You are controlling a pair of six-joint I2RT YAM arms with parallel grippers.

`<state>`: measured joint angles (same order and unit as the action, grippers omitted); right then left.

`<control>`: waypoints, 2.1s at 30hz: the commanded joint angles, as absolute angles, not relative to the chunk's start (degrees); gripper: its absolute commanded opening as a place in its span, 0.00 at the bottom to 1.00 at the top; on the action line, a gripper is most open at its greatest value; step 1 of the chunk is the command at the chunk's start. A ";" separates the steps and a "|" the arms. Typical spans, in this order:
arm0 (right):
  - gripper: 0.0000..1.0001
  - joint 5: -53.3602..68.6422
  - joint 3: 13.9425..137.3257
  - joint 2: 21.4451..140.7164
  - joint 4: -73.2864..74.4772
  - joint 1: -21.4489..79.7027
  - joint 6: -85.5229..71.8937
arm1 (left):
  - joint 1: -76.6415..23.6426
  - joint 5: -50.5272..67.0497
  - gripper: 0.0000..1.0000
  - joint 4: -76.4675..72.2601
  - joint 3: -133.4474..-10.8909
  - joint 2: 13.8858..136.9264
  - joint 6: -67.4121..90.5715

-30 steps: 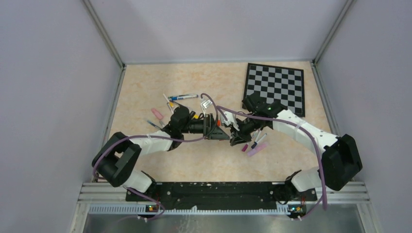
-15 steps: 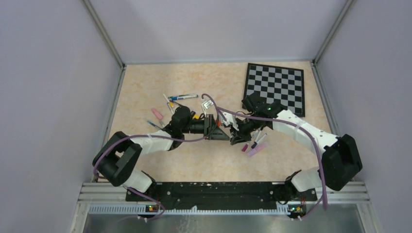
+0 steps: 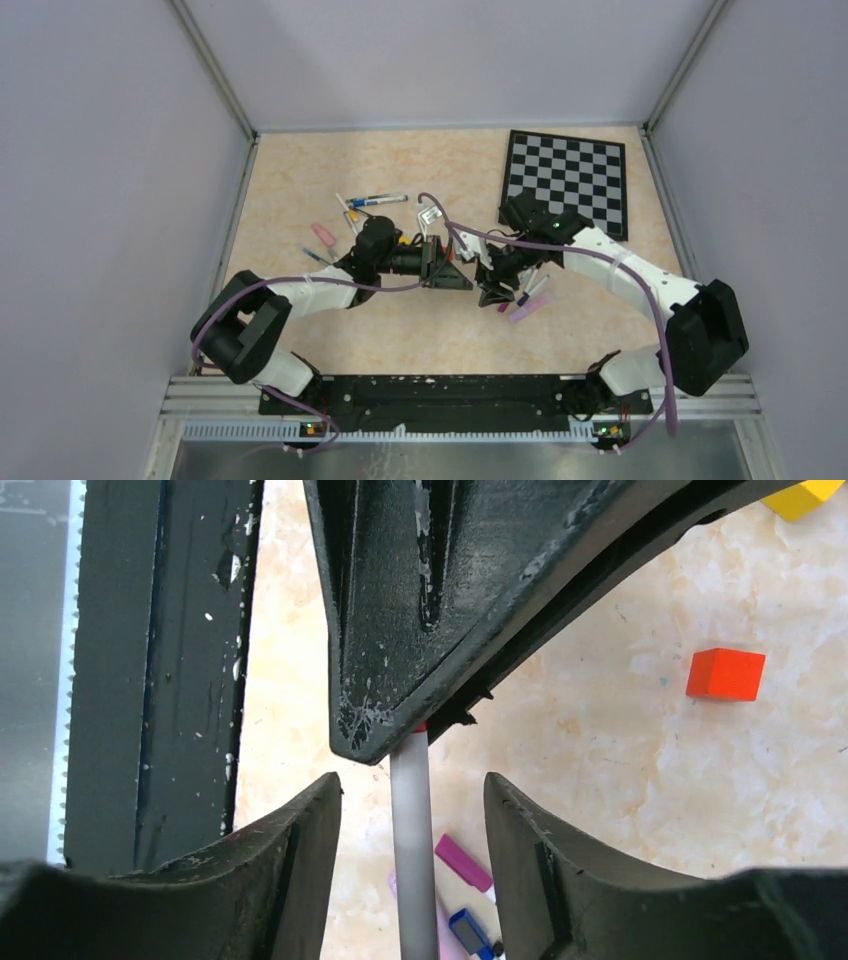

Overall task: Open the pen caps
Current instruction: Adjust the pen, then open the pen cap from the pen.

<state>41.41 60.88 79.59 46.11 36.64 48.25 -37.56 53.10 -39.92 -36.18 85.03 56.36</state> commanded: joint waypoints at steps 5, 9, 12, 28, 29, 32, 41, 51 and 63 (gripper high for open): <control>0.55 42.43 65.77 77.09 47.54 37.00 49.57 | -37.71 53.94 0.00 -39.28 -38.31 84.51 54.05; 0.50 43.52 66.36 77.77 46.40 37.28 48.36 | -37.71 53.79 0.00 -39.20 -38.73 84.92 54.14; 0.45 42.76 66.55 78.29 46.07 37.89 48.66 | -37.71 53.63 0.00 -39.15 -38.88 84.97 54.31; 0.00 37.14 59.95 70.17 47.30 32.37 56.48 | -33.31 60.88 0.00 -31.06 -39.63 82.22 52.43; 0.00 37.02 58.96 68.83 47.12 30.96 57.17 | -32.65 61.37 0.00 -29.37 -39.56 81.52 51.84; 0.00 37.46 58.08 67.61 50.32 27.33 61.45 | -30.30 62.98 0.00 -24.01 -39.25 78.86 49.96; 0.00 34.83 54.74 67.12 48.48 24.58 60.74 | -25.66 62.72 0.00 -6.79 -41.97 73.82 39.91; 0.00 27.33 48.43 75.53 15.26 24.68 15.05 | -25.73 36.48 0.00 -9.71 -27.62 63.95 46.08; 0.00 8.42 49.21 89.23 4.58 24.62 -10.54 | -25.63 4.44 0.00 3.51 -23.29 61.23 51.22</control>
